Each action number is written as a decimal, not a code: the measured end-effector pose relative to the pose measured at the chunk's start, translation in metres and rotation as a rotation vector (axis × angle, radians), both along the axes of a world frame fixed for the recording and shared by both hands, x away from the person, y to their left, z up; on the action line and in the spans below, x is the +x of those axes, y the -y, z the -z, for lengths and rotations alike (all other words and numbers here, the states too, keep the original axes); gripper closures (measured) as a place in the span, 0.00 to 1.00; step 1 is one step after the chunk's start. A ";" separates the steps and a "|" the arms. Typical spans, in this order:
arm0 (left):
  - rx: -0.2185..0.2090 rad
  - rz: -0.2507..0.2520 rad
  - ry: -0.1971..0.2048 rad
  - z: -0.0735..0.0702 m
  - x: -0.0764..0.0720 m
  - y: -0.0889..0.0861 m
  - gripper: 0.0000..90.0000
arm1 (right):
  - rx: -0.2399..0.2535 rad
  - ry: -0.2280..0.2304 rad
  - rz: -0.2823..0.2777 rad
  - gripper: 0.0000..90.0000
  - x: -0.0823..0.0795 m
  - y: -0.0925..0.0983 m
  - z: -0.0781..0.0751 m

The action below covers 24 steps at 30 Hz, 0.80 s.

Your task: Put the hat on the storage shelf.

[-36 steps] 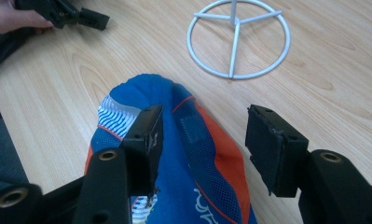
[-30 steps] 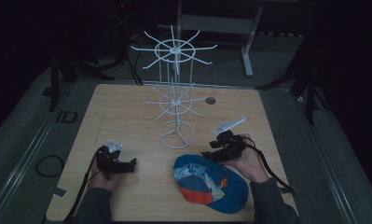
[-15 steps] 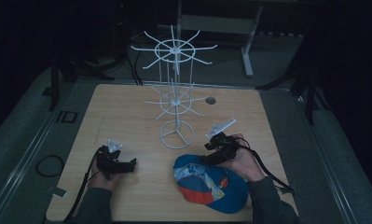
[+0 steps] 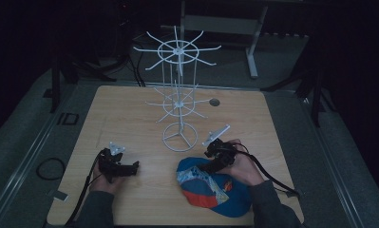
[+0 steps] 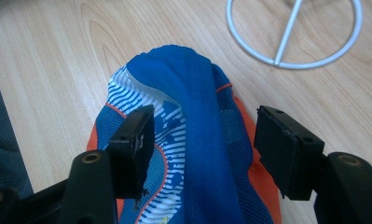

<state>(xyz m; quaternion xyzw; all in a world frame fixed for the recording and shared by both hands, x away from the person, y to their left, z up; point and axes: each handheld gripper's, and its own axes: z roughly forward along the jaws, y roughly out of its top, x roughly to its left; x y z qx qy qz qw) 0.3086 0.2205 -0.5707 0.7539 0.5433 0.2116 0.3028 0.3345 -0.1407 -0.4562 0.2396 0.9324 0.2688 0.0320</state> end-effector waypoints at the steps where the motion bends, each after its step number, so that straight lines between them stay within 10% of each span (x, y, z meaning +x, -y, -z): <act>1: 0.000 0.000 0.001 0.000 0.000 0.000 0.00 | -0.006 -0.003 0.000 0.42 0.000 -0.001 0.001; 24: 0.000 -0.001 0.002 0.000 0.000 0.000 0.00 | -0.103 -0.102 -0.041 0.45 0.015 -0.016 0.030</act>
